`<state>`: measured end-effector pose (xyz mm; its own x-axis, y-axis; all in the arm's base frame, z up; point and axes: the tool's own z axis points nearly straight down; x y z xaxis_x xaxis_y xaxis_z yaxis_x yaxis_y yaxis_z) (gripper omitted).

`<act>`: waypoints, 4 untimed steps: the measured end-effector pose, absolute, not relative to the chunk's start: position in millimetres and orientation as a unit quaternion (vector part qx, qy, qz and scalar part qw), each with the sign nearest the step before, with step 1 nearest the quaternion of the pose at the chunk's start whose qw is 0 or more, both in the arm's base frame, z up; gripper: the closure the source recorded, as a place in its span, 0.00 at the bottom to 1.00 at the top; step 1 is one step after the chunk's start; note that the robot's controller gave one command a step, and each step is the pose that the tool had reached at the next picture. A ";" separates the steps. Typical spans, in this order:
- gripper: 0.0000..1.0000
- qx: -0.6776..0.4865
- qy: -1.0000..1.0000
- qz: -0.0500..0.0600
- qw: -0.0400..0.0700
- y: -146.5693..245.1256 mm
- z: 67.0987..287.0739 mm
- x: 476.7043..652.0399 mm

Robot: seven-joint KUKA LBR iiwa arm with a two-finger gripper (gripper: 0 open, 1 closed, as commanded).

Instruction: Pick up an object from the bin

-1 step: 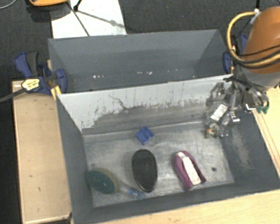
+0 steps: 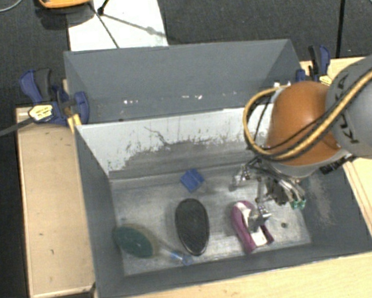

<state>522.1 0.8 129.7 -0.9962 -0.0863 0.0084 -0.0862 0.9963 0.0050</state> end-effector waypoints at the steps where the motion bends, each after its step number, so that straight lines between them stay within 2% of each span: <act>1: 0.00 -0.001 -1.000 -0.001 -0.007 -4.2 93.6 532.4; 2: 0.00 0.062 -0.998 -0.001 -0.003 36.6 132.3 514.9; 3: 0.00 0.216 -0.976 -0.003 -0.002 -40.2 79.5 521.0; 4: 0.00 0.248 -0.969 -0.001 -0.006 -51.5 90.8 522.7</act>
Offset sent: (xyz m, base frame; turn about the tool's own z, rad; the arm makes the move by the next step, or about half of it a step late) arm 0.0053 -0.0055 -0.0597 0.0945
